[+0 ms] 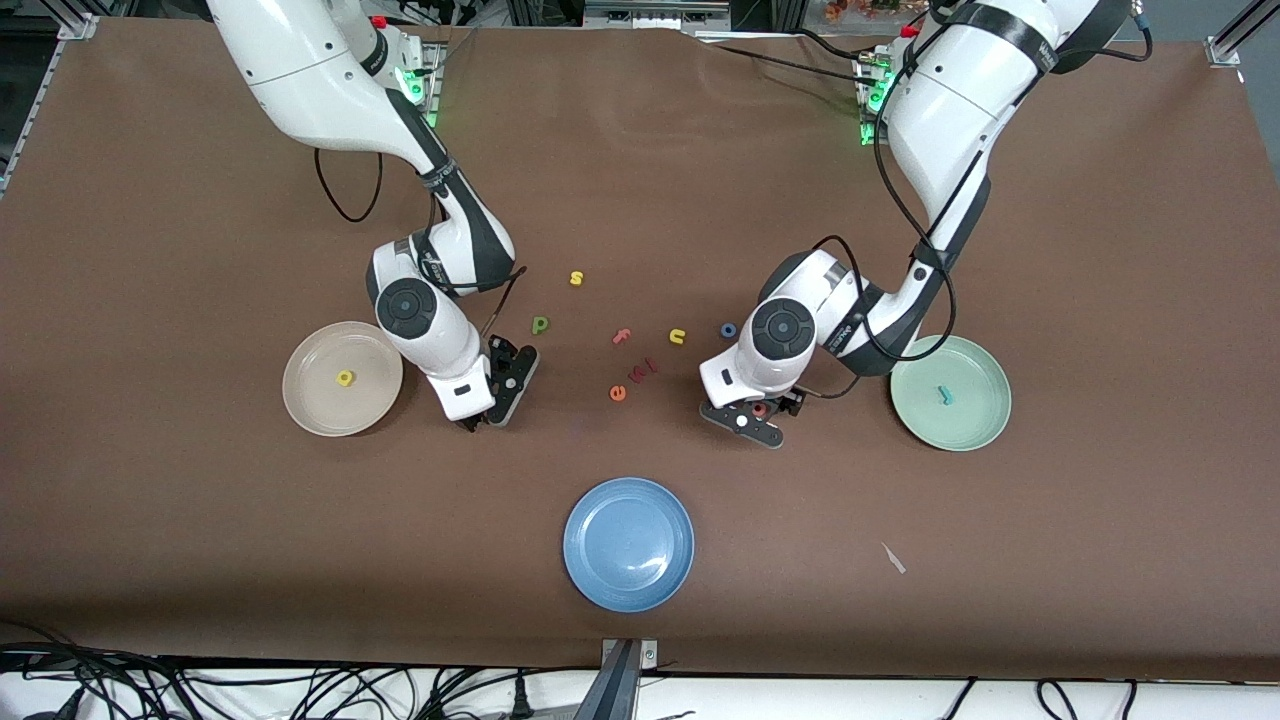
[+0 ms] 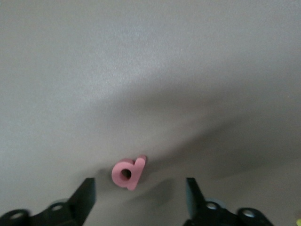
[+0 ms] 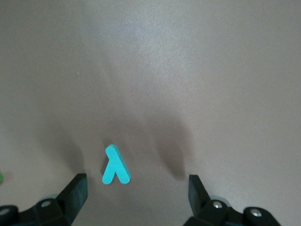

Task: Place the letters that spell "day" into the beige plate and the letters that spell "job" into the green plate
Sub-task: 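Grasp the cyan letter with the right gripper while the left grasps pink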

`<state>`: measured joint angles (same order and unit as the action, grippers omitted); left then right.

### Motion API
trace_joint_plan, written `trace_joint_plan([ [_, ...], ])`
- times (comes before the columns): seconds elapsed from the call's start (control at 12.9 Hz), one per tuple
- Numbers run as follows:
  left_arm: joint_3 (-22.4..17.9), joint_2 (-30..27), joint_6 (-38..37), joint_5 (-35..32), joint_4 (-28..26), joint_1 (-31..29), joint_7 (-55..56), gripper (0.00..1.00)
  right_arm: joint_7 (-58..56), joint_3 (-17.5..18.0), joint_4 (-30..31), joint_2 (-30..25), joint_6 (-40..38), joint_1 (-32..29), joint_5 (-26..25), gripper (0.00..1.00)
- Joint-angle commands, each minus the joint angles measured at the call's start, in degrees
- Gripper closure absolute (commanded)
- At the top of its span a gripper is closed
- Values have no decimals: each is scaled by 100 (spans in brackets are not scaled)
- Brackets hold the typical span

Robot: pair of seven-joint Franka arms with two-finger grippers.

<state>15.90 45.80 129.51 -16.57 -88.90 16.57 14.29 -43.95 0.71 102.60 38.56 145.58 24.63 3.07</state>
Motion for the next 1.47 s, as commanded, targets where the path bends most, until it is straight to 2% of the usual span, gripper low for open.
trace_joint_plan([
  [0.0, -17, 86, 276, -215, -31, 4, -171, 23, -70, 16, -170, 99, -12, 59, -25, 12],
  [0.23, -26, 95, 285, -215, -39, -49, -602, 26, -52, 16, -197, 117, -21, 95, -25, 17],
  [0.46, -26, 113, 285, -206, -39, -49, -594, 56, -78, 16, -197, 143, -21, 95, -25, 22],
  [0.62, -26, 104, 268, -206, -40, -40, -542, 95, -78, 16, -188, 143, -21, 95, -25, 25],
  [0.7, -26, 78, 224, -206, -39, -49, -559, 100, -70, 16, -197, 143, -38, 95, -25, 29],
  [0.85, -26, 25, 180, -206, -22, -67, -568, 100, -52, 16, -188, 135, -47, 147, -17, 42],
  [0.93, -17, -71, 32, -198, -22, -84, -568, 100, -43, 16, -188, 143, -47, 174, -8, 45],
  [1.0, -17, -194, -283, -163, -31, -93, -585, 100, -43, 16, -188, 143, -47, 174, -8, 47],
  [1.16, 1, -422, -837, -136, -48, -181, -594, 100, -34, 16, -188, 143, -56, 183, 1, 58],
  [1.39, 1, -783, -1655, -127, -118, -295, -611, 100, -26, 16, -188, 143, -56, 183, 1, 63],
])
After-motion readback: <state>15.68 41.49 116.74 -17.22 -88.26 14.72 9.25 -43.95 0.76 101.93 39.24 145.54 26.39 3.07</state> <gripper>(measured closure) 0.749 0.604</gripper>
